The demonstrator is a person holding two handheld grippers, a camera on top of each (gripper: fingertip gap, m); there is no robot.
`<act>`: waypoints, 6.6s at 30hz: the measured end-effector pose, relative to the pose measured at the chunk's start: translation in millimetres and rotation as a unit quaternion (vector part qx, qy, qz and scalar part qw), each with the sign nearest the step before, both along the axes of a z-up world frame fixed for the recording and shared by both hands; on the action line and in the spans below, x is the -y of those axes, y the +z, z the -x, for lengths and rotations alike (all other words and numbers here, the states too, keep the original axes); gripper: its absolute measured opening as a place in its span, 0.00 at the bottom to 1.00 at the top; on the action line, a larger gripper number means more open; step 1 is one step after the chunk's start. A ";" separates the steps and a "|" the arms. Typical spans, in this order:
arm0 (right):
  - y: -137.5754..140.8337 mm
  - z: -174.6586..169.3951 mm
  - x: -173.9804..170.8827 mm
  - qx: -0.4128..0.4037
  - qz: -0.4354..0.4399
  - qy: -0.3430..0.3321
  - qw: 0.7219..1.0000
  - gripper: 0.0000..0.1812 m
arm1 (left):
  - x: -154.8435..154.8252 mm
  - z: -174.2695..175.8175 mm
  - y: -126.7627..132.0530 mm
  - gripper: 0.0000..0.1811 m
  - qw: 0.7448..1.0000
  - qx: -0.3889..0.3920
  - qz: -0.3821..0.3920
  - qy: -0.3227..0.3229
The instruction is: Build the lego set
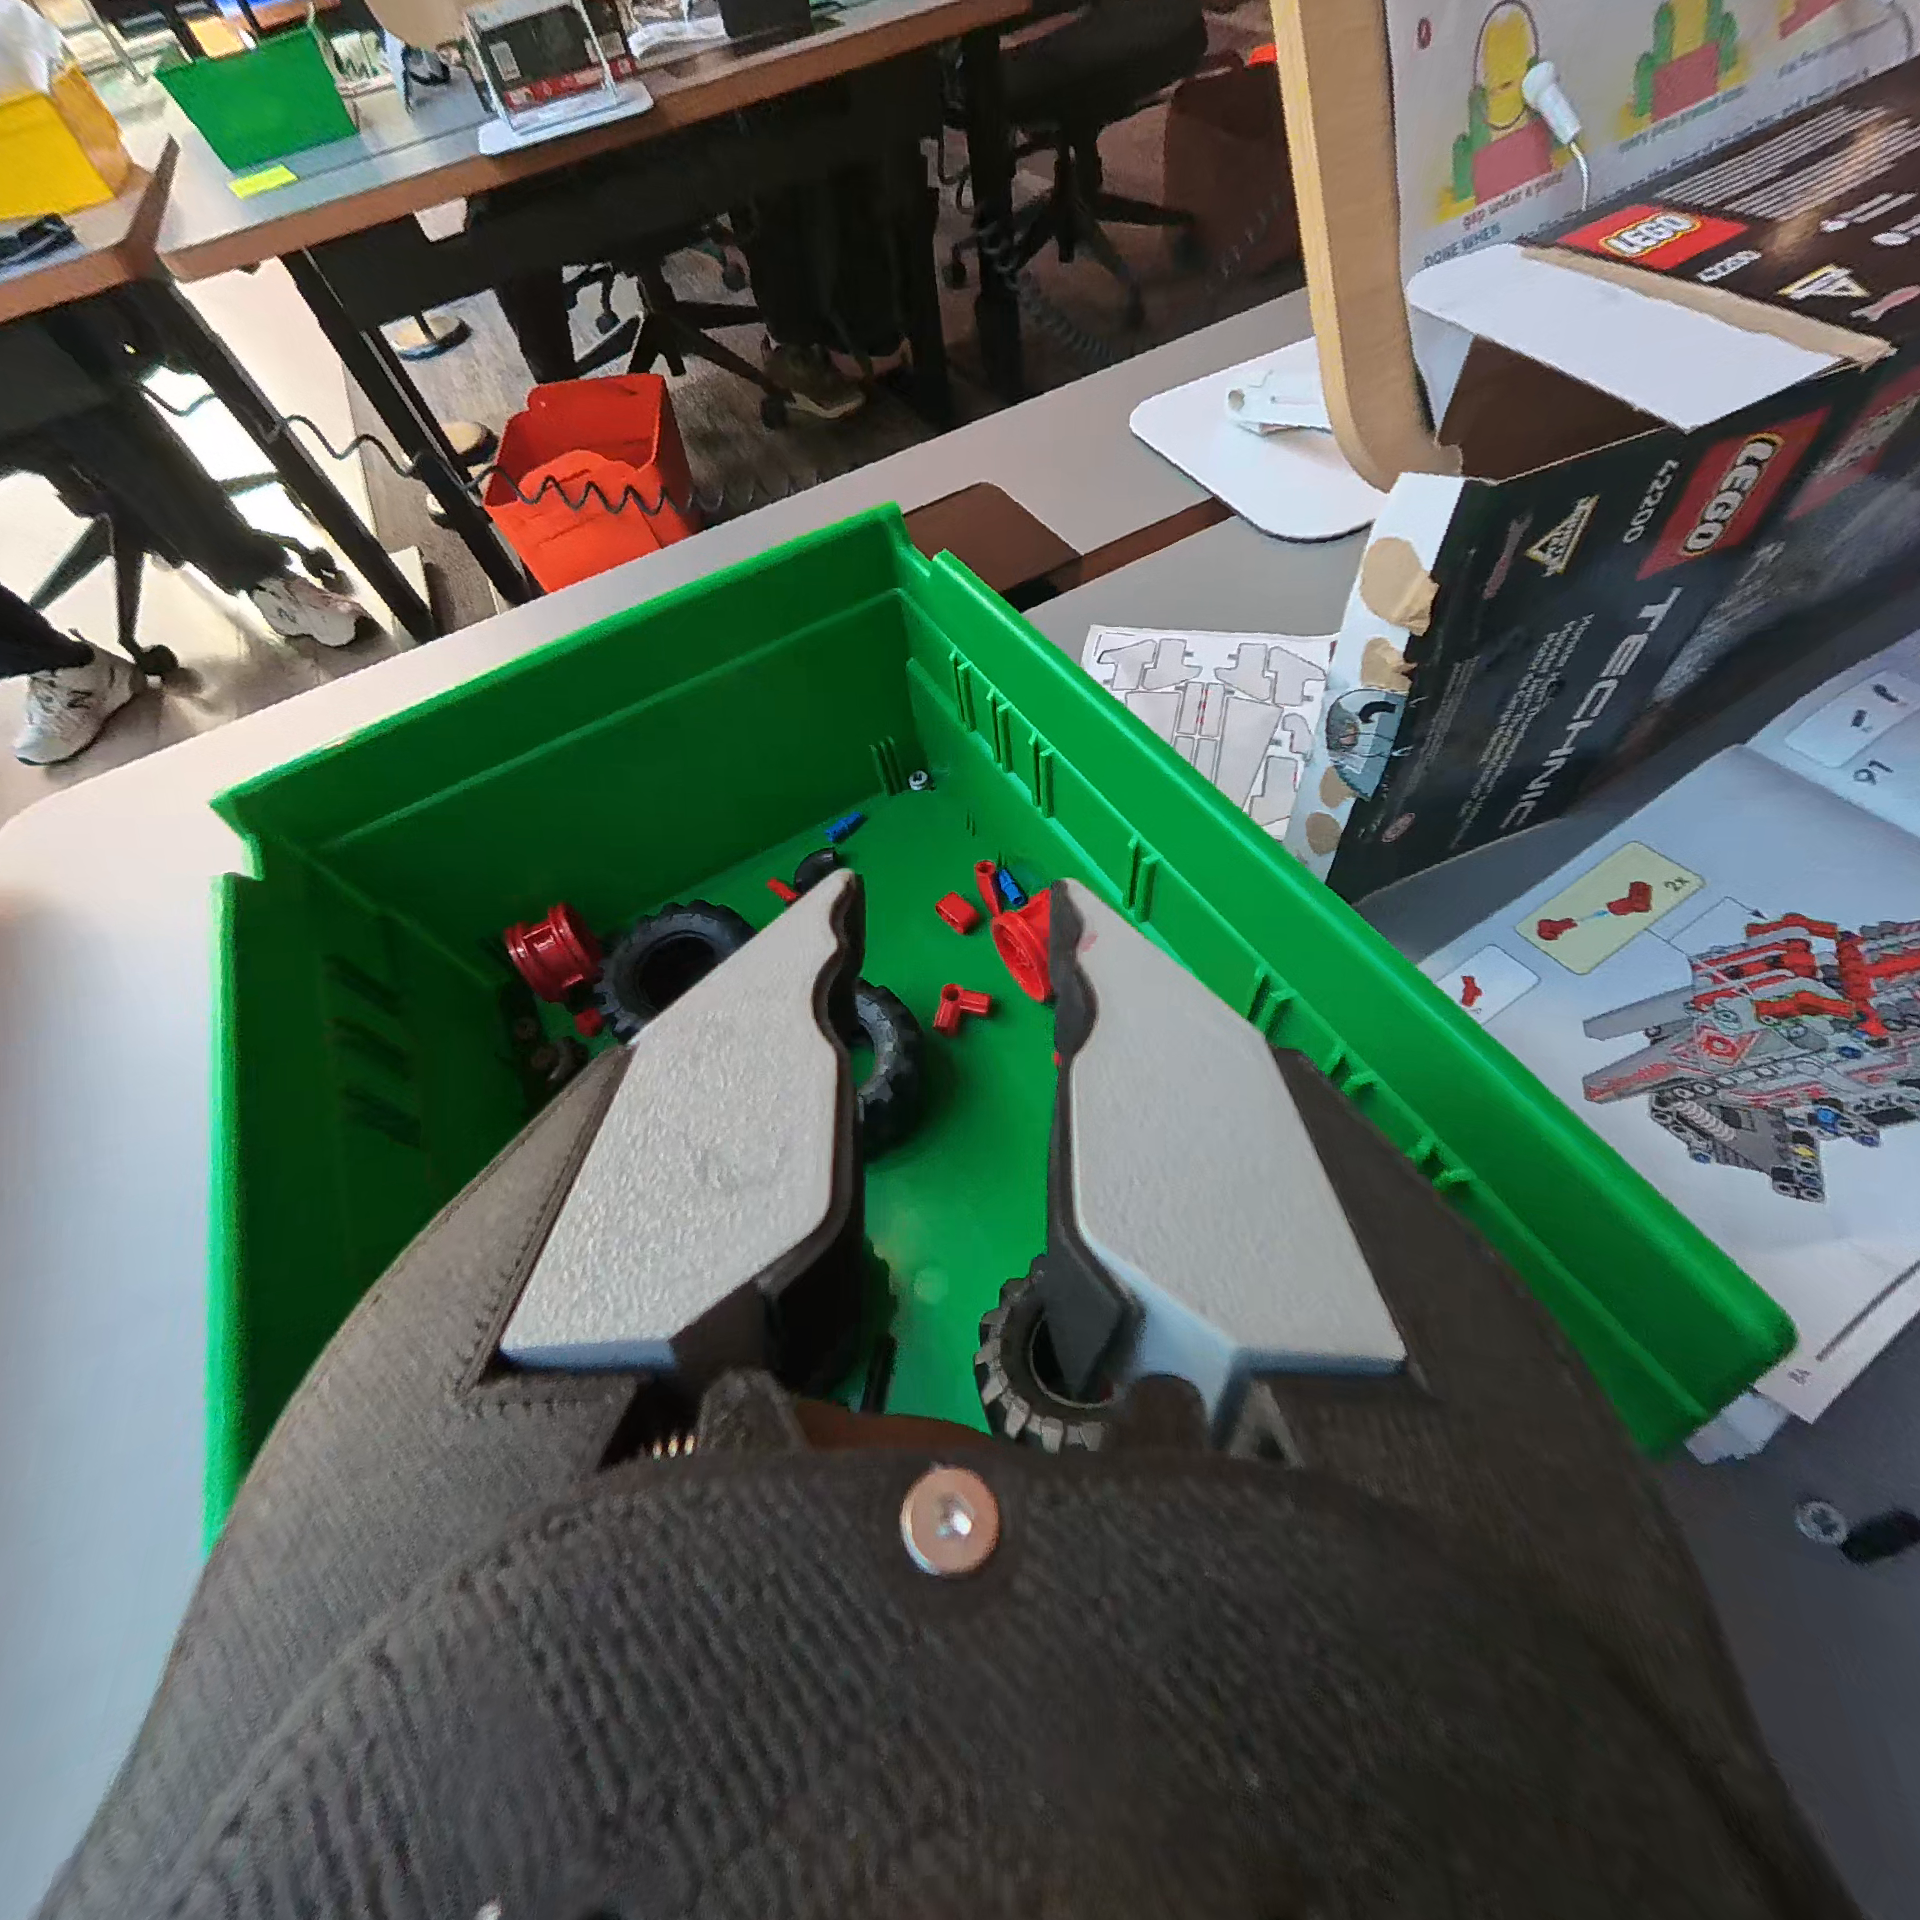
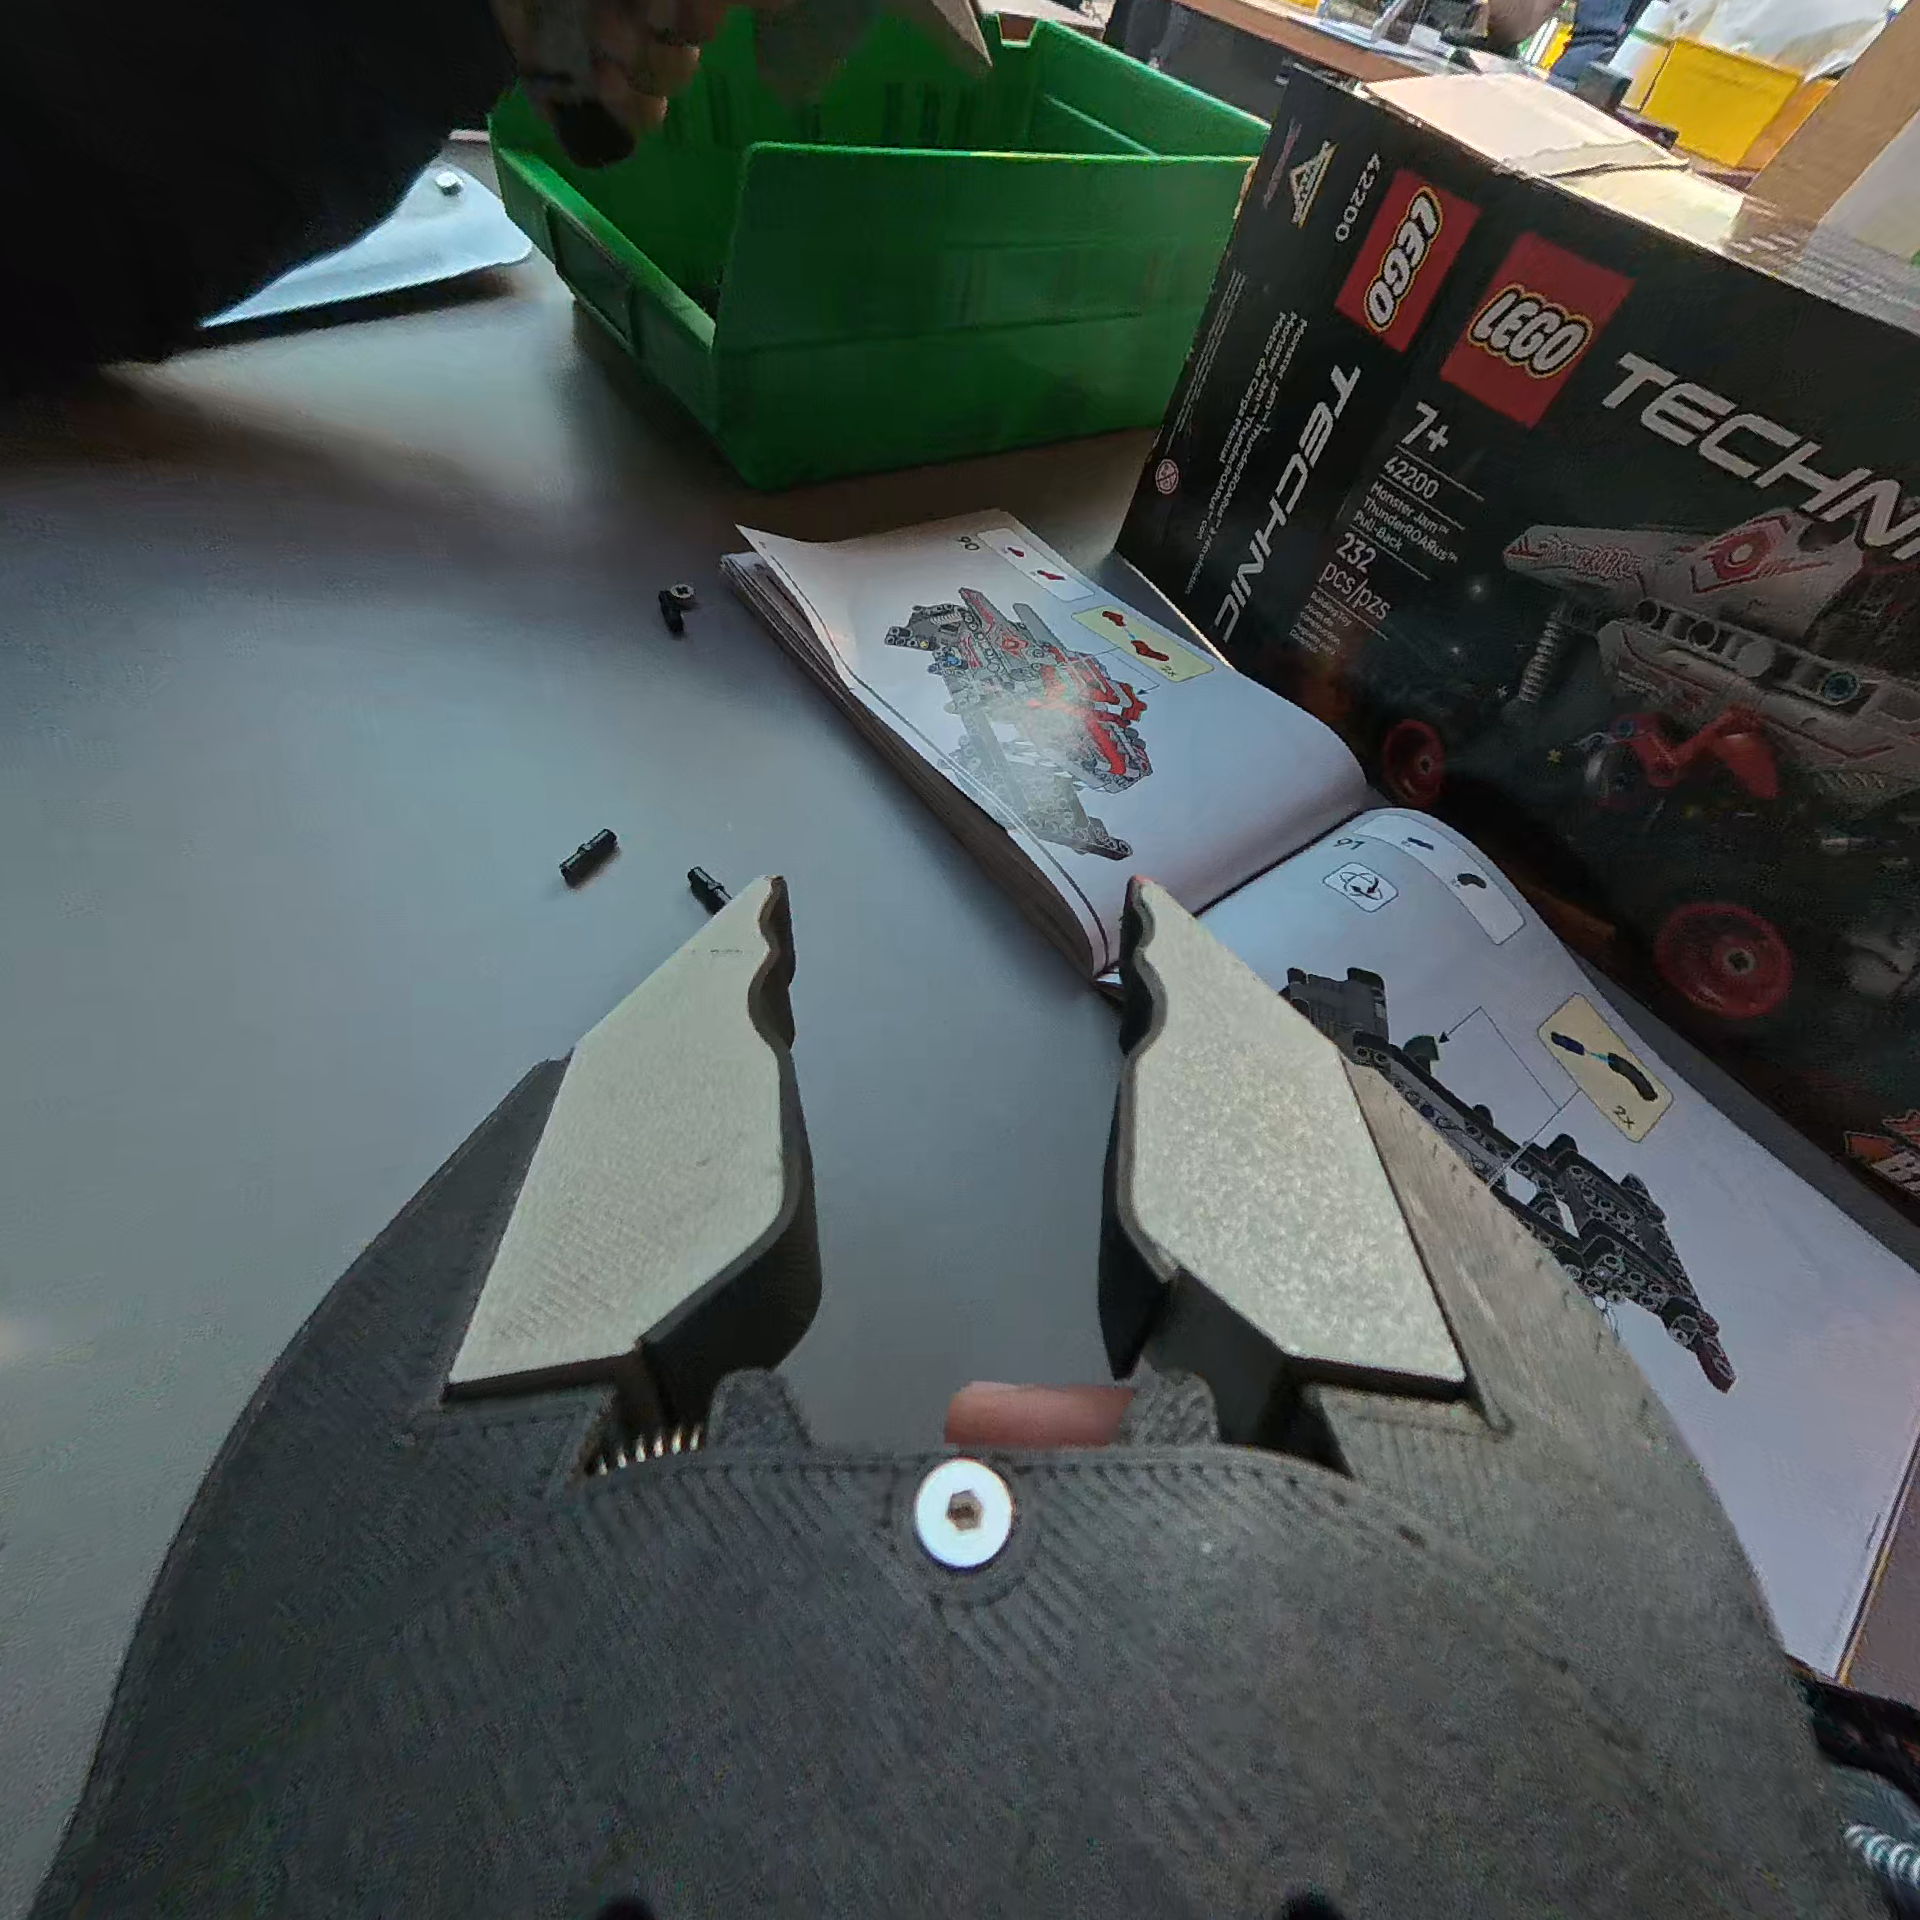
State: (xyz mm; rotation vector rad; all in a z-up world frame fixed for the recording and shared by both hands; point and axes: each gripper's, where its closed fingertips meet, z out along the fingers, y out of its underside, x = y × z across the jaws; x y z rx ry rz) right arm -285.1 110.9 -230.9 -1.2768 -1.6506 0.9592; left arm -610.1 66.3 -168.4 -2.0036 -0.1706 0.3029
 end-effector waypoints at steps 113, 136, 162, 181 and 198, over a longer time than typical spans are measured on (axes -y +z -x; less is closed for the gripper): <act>10.2 -1.6 -12.6 -0.035 -0.013 -0.040 0.998 0.30 | 64.6 -42.1 -72.1 0.23 0.941 0.039 0.278 -0.191; 5.3 4.1 -20.3 -0.021 -0.027 -0.056 0.998 0.26 | 51.8 -1.7 -7.9 0.14 0.993 -0.016 0.089 -0.073; 8.8 2.9 -22.4 -0.032 -0.016 -0.058 0.998 0.26 | 103.1 -10.4 12.1 0.13 0.980 -0.026 0.153 -0.126; 6.6 4.1 -22.7 -0.023 0.001 -0.051 0.998 0.25 | 162.3 -72.4 -83.8 0.10 0.891 -0.058 0.318 -0.320; 21.6 -1.0 -23.3 -0.069 0.038 -0.036 0.996 0.24 | 136.1 -96.1 -64.8 0.03 0.845 0.015 0.408 -0.345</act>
